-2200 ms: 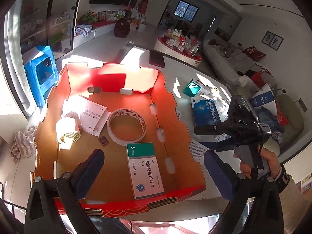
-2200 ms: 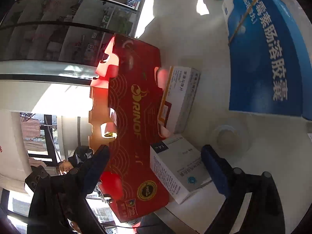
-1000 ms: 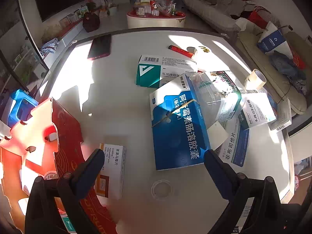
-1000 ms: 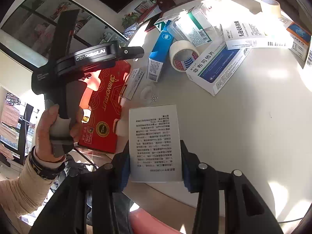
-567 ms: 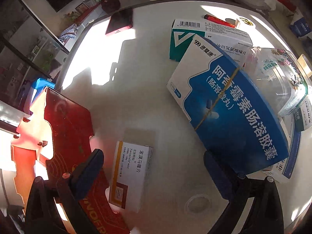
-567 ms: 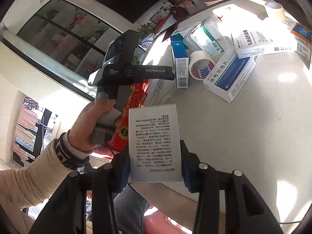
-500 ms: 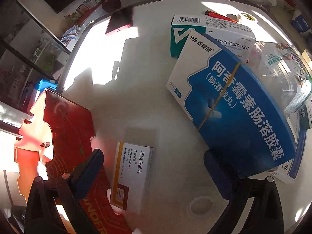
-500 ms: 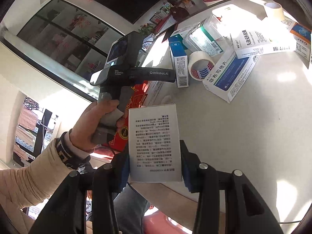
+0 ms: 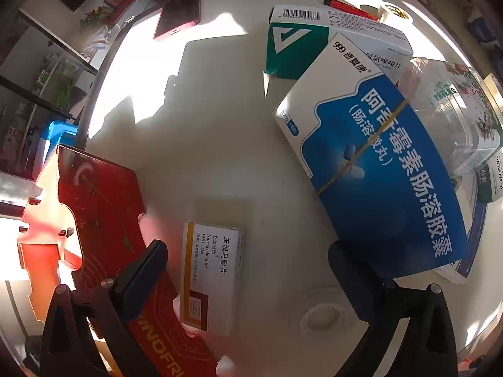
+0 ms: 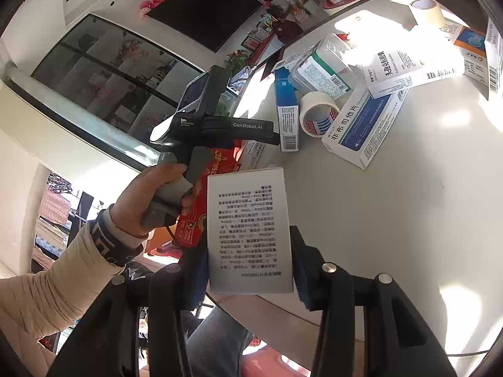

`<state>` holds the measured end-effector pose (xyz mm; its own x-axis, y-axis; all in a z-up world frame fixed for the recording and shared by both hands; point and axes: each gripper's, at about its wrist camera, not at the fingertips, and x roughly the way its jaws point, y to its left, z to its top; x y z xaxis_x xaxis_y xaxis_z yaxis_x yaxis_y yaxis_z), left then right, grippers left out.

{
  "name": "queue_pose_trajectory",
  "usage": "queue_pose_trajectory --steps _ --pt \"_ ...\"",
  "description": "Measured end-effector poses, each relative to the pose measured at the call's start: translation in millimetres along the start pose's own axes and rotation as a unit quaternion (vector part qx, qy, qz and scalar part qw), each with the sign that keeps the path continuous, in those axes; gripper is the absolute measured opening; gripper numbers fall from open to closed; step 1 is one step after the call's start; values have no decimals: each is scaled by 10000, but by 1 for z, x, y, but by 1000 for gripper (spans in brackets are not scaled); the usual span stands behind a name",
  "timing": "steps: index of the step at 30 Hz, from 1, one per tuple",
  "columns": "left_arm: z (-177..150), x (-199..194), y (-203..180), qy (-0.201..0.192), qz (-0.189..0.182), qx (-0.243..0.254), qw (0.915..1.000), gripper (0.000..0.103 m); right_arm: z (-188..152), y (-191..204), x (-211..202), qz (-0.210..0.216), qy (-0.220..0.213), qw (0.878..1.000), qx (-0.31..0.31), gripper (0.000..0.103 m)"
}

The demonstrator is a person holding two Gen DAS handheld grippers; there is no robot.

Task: Organize objects
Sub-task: 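Close the left tool on the small orange-striped white box while the right tool holds the printed box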

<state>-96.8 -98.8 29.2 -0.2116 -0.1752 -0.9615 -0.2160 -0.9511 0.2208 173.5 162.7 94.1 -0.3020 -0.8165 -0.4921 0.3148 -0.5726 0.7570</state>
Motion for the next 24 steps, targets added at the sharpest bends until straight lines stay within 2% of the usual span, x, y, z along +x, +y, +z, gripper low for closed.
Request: queue_pose_trajectory --steps 6,11,14,17,20,22,24 --pt "-1 2 -1 100 -3 92 9999 103 -2 -5 -3 194 -99 9997 90 45" --pt "0 -6 6 -2 -426 0 9991 103 -5 -12 -13 306 -253 9990 207 45" --pt "5 -9 11 69 -551 -57 9984 103 -5 -16 -17 338 -328 9985 276 46" --pt "11 -5 7 212 71 170 9996 102 -8 -19 -21 342 -355 9983 311 46" --pt "10 9 -2 667 -58 431 9968 102 -9 -21 -24 338 -375 9982 335 46" --pt "7 16 -11 843 163 685 9940 101 -10 -24 -26 357 -414 9978 373 46" --pt "8 16 -13 808 282 732 9936 103 -10 -25 -27 375 -444 9975 392 46"
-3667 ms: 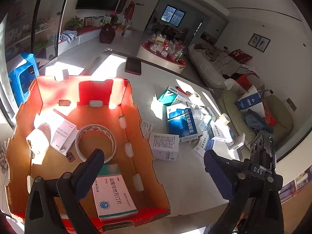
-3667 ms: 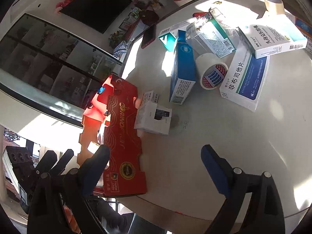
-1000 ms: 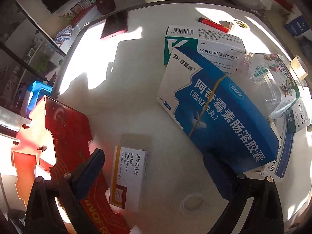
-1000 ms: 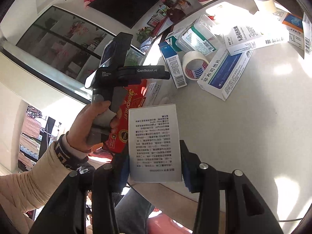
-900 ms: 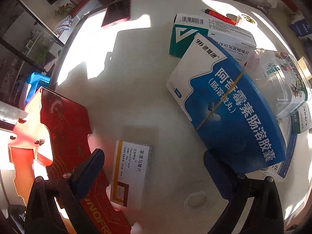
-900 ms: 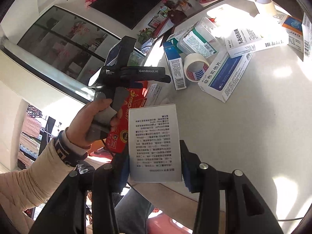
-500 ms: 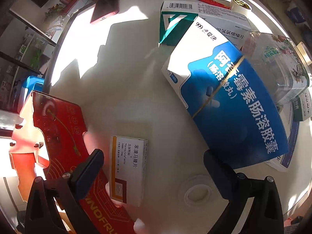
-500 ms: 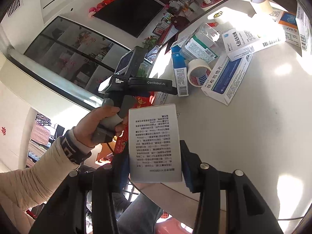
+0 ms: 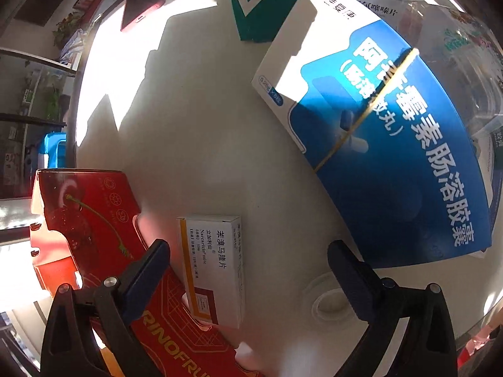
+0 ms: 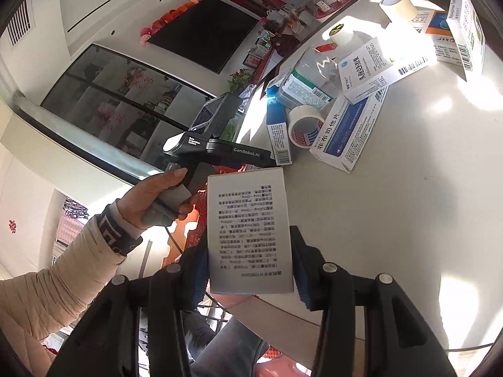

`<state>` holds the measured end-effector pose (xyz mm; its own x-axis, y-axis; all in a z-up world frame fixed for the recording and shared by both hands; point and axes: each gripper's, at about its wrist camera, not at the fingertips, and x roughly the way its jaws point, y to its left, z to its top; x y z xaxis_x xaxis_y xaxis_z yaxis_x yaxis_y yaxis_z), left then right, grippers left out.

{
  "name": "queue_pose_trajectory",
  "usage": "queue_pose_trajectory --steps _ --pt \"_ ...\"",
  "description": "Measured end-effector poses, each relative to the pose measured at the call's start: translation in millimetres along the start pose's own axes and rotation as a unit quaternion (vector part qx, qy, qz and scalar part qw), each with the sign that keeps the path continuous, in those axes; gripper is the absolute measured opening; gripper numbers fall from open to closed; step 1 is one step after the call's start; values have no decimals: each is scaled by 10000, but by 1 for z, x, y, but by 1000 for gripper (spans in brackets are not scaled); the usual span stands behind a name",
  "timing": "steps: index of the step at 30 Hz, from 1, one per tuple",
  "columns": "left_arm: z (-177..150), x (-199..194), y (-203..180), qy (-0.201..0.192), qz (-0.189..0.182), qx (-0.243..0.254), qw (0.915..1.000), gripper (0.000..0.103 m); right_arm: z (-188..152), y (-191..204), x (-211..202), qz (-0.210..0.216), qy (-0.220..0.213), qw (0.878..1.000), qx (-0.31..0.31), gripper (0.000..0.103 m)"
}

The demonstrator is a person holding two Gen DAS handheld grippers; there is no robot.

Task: Organize objects
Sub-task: 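Close the left tool on the small orange-striped white box while the right tool holds the printed box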

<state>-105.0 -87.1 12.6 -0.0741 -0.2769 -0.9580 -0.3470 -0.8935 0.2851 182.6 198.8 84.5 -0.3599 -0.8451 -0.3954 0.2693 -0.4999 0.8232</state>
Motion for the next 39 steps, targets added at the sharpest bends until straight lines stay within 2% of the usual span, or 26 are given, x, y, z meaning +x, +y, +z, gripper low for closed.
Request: queue_pose_trajectory --steps 4,6,7,10,12,13,15,16,19,21,24,27,29,31,32,34,36,37,39 --pt "0 4 7 166 -211 -182 9995 103 0 -1 -4 19 -30 10000 16 46" --pt "-3 1 10 143 -406 -279 9987 94 0 -1 -6 31 -63 10000 24 46" --pt "-4 0 10 116 -356 -266 9989 92 0 -2 -6 34 -77 10000 35 46" --pt "-8 -7 5 8 -192 -171 9997 78 2 -3 -8 39 -124 9999 63 46" --pt "-11 -11 2 -100 39 -156 9998 58 2 -2 -8 41 -150 9999 59 46" --pt "-13 -12 2 -153 187 -154 9996 53 2 -1 -9 48 -157 9999 51 46" --pt "-16 -15 7 -248 302 -255 9989 36 3 0 -9 54 -157 9999 28 46" --pt "-16 -16 8 -279 326 -317 9986 33 4 1 -9 57 -148 9999 15 46" --pt "-15 -16 16 -307 429 -450 9976 33 5 3 -9 32 -125 9999 -30 46" --pt "-22 -11 18 -172 502 -508 9973 47 5 3 -9 28 -129 9999 -22 46" --pt "-17 -7 10 -98 513 -480 9975 60 6 2 -9 18 -127 9999 -3 46" --pt "-14 2 16 -58 644 -523 9965 65 7 1 -9 19 -130 9999 8 46" --pt "-15 3 19 -70 645 -604 9961 65 7 1 -9 32 -140 9999 10 46" --pt "-15 6 24 -99 512 -679 9963 58 6 2 -9 39 -147 9999 4 46" --pt "-17 5 24 -125 371 -767 9963 49 6 2 -9 39 -149 9999 7 46" --pt "-19 4 21 -140 497 -808 9954 46 6 2 -10 38 -159 9999 20 46" --pt "-24 1 20 -302 589 -795 9946 32 7 3 -11 43 -182 9998 38 46" --pt "-27 -4 19 -436 463 -840 9944 28 7 3 -12 47 -201 9998 40 46" --pt "-32 -12 22 -644 134 -990 9929 8 6 3 -13 45 -230 9997 46 46"
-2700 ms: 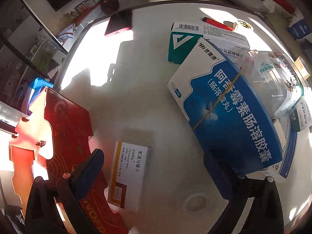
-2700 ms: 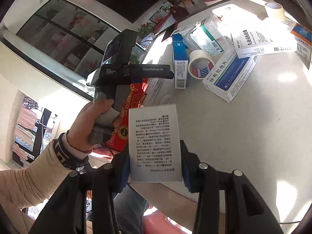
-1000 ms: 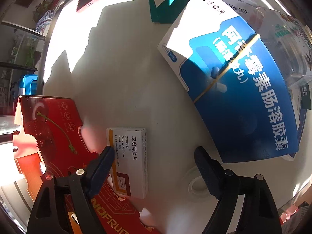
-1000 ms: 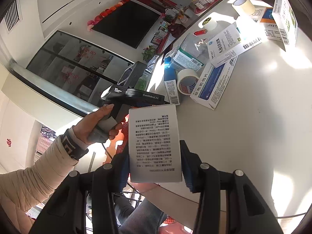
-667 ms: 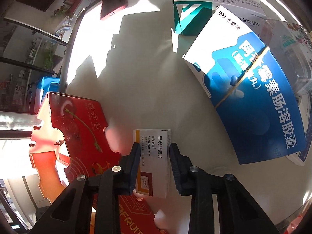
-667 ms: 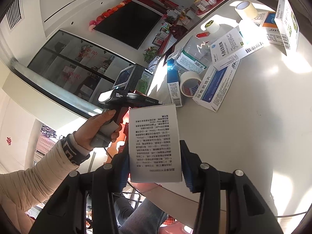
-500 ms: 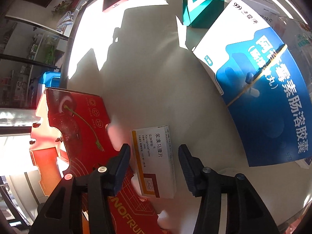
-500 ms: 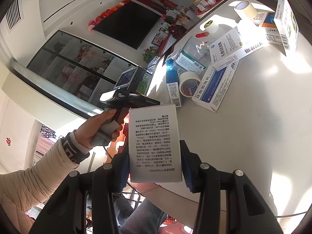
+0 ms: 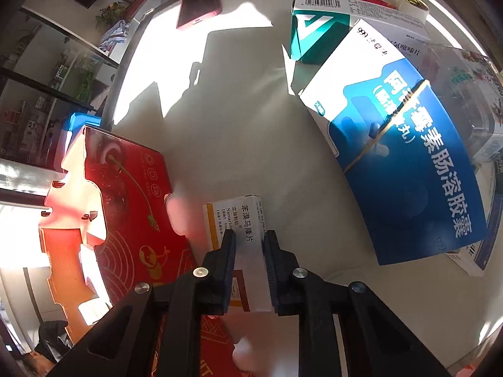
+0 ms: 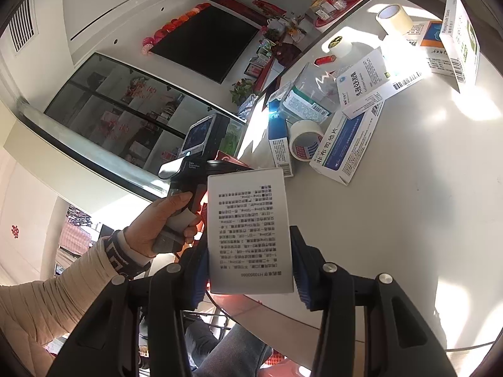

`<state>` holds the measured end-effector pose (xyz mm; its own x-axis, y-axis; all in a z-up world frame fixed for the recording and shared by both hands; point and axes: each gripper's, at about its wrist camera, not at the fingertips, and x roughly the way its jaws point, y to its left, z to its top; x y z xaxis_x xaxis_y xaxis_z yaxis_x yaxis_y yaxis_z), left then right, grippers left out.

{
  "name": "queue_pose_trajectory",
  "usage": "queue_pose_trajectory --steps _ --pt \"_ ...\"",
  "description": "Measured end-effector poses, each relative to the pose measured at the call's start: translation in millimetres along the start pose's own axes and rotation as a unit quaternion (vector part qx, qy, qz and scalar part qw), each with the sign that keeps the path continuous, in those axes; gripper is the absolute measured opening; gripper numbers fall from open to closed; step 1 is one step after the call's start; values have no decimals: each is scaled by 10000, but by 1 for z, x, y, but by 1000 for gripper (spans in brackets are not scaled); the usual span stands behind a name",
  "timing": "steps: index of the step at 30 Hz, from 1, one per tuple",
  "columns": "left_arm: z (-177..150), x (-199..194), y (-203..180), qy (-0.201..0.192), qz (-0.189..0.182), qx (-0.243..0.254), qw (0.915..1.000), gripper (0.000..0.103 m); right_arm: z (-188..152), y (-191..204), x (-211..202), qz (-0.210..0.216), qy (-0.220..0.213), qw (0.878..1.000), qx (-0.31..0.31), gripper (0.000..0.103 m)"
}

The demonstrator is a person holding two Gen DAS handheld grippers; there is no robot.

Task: Organize objects
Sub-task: 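Close the left tool on the small orange-striped white box while the right tool holds the printed box, then lift the small orange-striped box off the table with the left tool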

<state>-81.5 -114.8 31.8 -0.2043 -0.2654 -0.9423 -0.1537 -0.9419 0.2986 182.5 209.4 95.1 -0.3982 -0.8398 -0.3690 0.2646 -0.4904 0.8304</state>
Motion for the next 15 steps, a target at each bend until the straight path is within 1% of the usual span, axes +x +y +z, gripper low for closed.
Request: queue_pose_trajectory --steps 2,3,5,8,9,10,11,12,13,14,15 --pt "-3 -5 5 -75 -494 -210 9985 3 0 -1 0 -13 -7 10000 21 46" --pt "-5 -6 2 -32 -530 -237 9983 3 0 -1 0 -22 -12 10000 40 46" --pt "-10 -8 0 -69 -431 -287 9986 3 -1 -1 0 -34 1 10000 67 46" --pt "-9 -14 2 -265 20 -323 9991 5 -2 2 0 -85 43 10000 20 46" --pt "-8 -15 2 -258 163 -345 9989 10 -2 3 0 -91 52 9999 8 46" --pt "-7 -15 4 -231 206 -381 9988 15 -1 3 0 -95 54 9999 7 46" --pt "-6 -14 5 -163 167 -388 9990 33 -1 3 0 -92 43 9999 14 46" --pt "-4 -9 6 -48 121 -370 9992 56 -1 2 0 -79 28 10000 27 46" --pt "-2 -5 6 76 109 -331 9994 64 -1 2 1 -59 25 10000 41 46" --pt "-5 -6 -1 106 139 -277 9995 64 0 2 1 -46 27 10000 46 46" --pt "-2 -2 3 142 166 -269 9994 65 0 2 2 -43 30 10000 35 46"
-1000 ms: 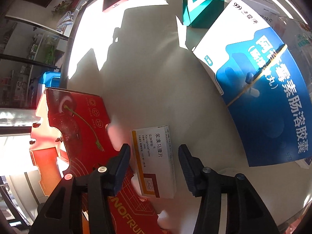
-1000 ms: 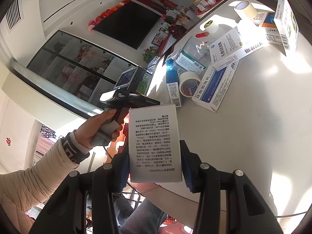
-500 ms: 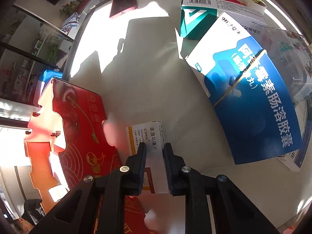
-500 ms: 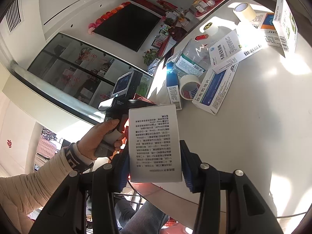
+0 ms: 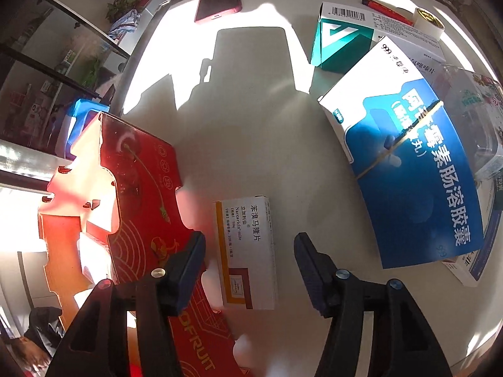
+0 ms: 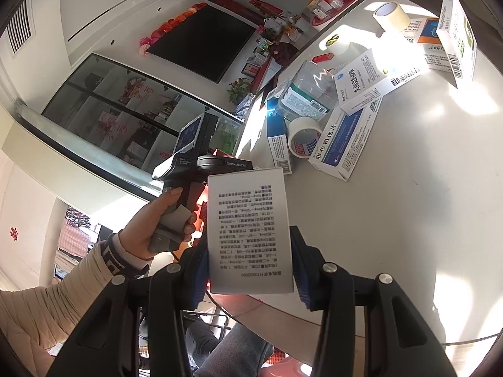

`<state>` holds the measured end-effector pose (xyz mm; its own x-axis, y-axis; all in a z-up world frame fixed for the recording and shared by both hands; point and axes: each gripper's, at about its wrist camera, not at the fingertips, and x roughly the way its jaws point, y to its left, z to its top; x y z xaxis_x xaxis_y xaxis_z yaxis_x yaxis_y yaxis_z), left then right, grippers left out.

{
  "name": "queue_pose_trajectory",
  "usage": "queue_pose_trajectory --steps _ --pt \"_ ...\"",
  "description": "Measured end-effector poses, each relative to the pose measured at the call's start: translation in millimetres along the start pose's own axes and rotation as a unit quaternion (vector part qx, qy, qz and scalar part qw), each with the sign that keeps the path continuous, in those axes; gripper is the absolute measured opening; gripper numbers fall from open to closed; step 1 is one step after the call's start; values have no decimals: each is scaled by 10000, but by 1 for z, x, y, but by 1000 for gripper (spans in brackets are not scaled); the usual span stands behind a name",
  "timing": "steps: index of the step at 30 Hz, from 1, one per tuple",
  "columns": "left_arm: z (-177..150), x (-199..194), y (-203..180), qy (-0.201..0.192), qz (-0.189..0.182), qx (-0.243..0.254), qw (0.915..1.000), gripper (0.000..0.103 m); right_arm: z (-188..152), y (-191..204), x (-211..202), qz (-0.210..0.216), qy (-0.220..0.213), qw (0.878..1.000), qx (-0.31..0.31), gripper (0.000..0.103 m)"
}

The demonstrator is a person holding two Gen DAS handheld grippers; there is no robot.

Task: Organize objects
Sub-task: 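Lift the small orange-striped box off the table with the left tool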

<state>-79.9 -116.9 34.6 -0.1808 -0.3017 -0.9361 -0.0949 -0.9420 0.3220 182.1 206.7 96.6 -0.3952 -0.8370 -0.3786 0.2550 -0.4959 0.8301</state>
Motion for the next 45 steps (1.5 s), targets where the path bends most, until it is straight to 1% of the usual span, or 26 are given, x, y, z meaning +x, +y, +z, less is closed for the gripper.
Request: queue_pose_trajectory --steps 1,3,4,6,7,9,11,13,15,17,18,19,20,22,24,27,29,30,31,34,35,36,39,42,44,45 --pt "1 1 -2 38 47 -9 10000 67 0 0 0 1 -2 10000 -14 46" --pt "5 7 -4 121 112 -23 9999 75 -1 1 -1 16 -21 10000 -21 46" --pt "6 9 -6 171 146 2 9997 77 -1 0 -2 25 -28 10000 -11 45" --pt "7 13 -12 286 182 72 9994 85 0 -3 -3 33 -52 10000 23 46" --pt "7 14 -13 308 193 73 9993 86 0 -5 -4 41 -67 10000 51 46" --pt "9 13 -12 344 37 -60 9994 91 2 -8 -6 52 -105 9999 100 46" --pt "10 11 -11 329 -126 -187 9992 93 3 -11 -8 76 -141 9998 139 46" --pt "11 10 -9 322 -167 -298 9989 94 3 -13 -10 97 -172 9997 160 46" --pt "11 10 -12 413 -208 -243 9986 95 4 -14 -12 109 -199 9996 167 46" --pt "12 8 -13 466 -460 -175 9977 97 3 -15 -13 119 -223 9995 172 46" --pt "12 6 -13 521 -804 -187 9952 97 2 -16 -14 127 -239 9995 183 46" --pt "12 9 -13 732 -1417 -281 9868 97 2 -18 -14 135 -256 9994 206 46" --pt "12 6 -14 696 -1446 -303 9866 98 3 -20 -15 148 -269 9993 235 46" --pt "13 4 -19 727 -1497 -202 9858 98 3 -24 -14 162 -285 9990 291 46" --pt "13 4 -22 684 -1322 -60 9888 98 2 -26 -16 172 -303 9989 319 46" --pt "12 10 -18 809 -850 -83 9930 98 0 -28 -20 173 -340 9987 336 46" --pt "12 13 -17 901 -638 -72 9939 98 0 -29 -22 166 -355 9986 349 46" --pt "13 14 -17 948 -393 -41 9947 101 1 -30 -22 168 -365 9986 357 46" --pt "14 13 -17 960 -367 -75 9947 100 1 -30 -23 172 -376 9985 364 46" --pt "19 14 -16 1197 -399 -171 9919 101 3 -30 -23 206 -409 9983 360 46" --pt "20 16 -14 1278 -550 -235 9900 100 4 -30 -22 234 -414 9982 366 46" --pt "20 15 -14 1264 -583 -267 9899 101 4 -29 -22 259 -416 9981 372 46" --pt "14 8 -17 977 -634 -401 9924 102 4 -27 -23 301 -451 9979 348 46" --pt "6 -4 -35 806 -799 -115 9935 103 4 -28 -24 336 -462 9976 399 46" --pt "2 -16 -53 679 -1049 112 9921 103 4 -29 -24 339 -472 9973 455 46" --pt "1 -22 -60 632 -1161 127 9911 103 4 -29 -24 328 -474 9972 468 46"
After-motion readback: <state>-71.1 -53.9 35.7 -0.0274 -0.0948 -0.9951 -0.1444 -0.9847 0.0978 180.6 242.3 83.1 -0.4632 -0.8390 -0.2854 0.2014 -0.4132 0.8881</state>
